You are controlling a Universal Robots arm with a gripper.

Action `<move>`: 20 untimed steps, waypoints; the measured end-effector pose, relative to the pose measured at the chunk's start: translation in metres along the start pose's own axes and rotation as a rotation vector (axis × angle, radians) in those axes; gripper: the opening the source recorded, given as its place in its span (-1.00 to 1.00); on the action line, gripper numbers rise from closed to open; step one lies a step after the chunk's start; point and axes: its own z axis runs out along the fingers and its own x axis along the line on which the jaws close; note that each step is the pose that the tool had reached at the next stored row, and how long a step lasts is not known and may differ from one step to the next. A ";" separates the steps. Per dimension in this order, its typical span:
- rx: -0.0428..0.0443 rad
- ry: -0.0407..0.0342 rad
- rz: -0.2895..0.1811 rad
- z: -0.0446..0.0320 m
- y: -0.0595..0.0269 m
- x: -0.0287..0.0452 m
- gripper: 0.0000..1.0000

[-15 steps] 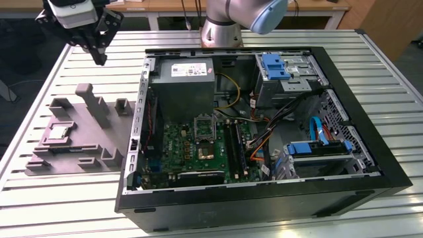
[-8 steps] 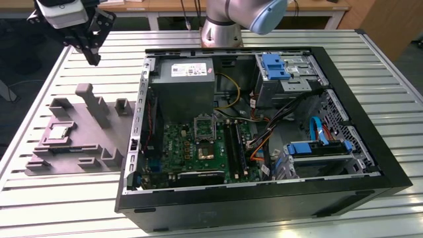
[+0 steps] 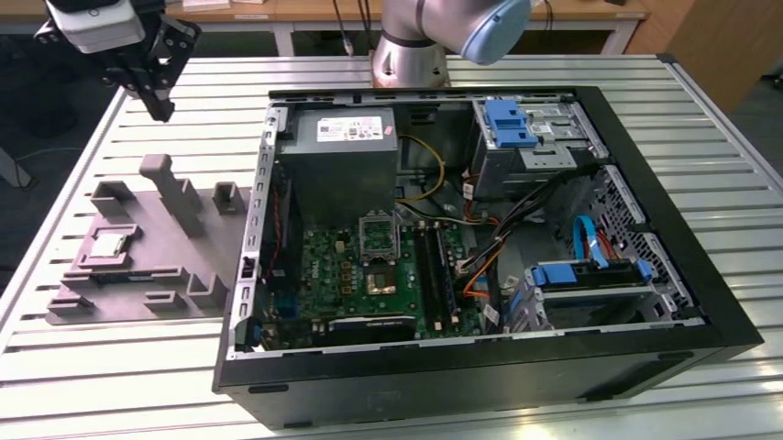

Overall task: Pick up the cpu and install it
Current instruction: 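Reach for the cpu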

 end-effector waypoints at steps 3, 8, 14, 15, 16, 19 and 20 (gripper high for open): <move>0.0000 -0.0001 0.000 0.0001 -0.0004 0.0046 -0.79; 0.0000 0.0000 0.000 0.0001 -0.0014 0.0185 -0.79; 0.0000 0.0000 0.000 0.0005 -0.0035 0.0453 -0.79; 0.0000 0.0000 0.000 0.0005 -0.0038 0.0497 -0.79; 0.0000 0.0000 0.000 0.0006 -0.0042 0.0542 -0.79; 0.0001 0.0000 0.000 0.0007 -0.0051 0.0663 -0.79; -0.0001 -0.0001 0.000 0.0008 -0.0053 0.0688 -0.79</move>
